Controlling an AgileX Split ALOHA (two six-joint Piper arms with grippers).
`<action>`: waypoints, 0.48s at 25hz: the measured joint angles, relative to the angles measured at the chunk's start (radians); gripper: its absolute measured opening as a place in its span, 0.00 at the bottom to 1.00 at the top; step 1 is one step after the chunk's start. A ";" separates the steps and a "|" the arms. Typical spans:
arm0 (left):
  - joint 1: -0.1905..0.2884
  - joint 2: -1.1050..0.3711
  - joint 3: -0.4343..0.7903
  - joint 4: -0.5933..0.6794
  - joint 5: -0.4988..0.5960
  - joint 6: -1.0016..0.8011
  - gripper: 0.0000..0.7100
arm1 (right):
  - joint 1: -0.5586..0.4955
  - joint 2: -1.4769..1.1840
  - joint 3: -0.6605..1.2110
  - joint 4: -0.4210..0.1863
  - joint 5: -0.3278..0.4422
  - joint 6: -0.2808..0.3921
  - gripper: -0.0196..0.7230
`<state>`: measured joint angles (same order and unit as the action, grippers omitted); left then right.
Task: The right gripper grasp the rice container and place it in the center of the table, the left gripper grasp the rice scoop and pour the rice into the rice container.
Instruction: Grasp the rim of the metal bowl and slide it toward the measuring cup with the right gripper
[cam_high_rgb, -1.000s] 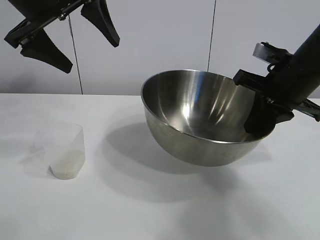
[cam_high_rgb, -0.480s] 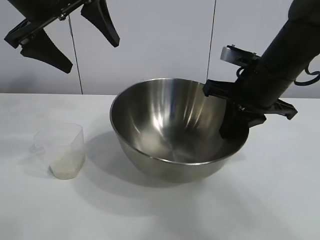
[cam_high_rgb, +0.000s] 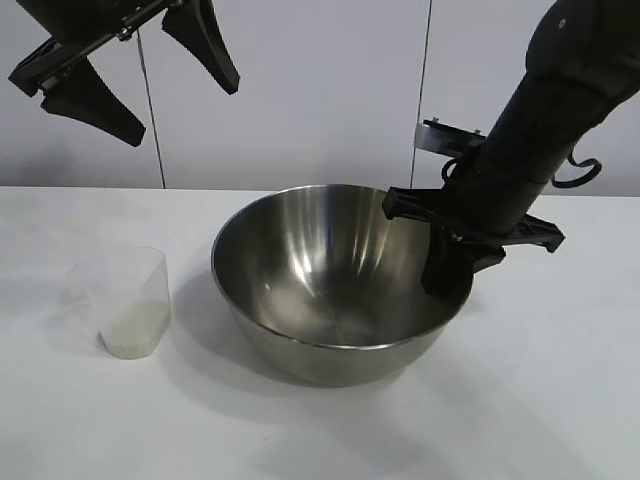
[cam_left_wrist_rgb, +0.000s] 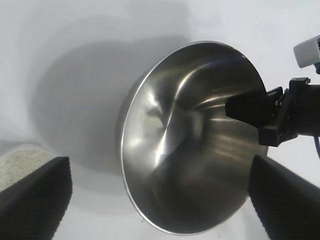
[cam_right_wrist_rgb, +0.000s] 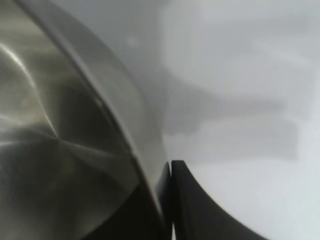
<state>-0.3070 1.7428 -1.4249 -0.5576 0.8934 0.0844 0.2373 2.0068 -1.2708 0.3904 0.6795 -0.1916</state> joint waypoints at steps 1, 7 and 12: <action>0.000 0.000 0.000 0.000 0.000 0.000 0.97 | 0.000 0.000 0.000 0.001 0.000 0.000 0.04; 0.000 0.000 0.000 0.000 0.000 0.000 0.97 | 0.000 0.000 -0.014 0.006 0.013 0.007 0.18; 0.000 0.000 0.000 0.000 0.000 0.000 0.97 | 0.000 -0.012 -0.093 -0.017 0.116 0.010 0.80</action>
<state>-0.3070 1.7428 -1.4249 -0.5576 0.8931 0.0844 0.2373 1.9949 -1.3638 0.3733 0.7953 -0.1814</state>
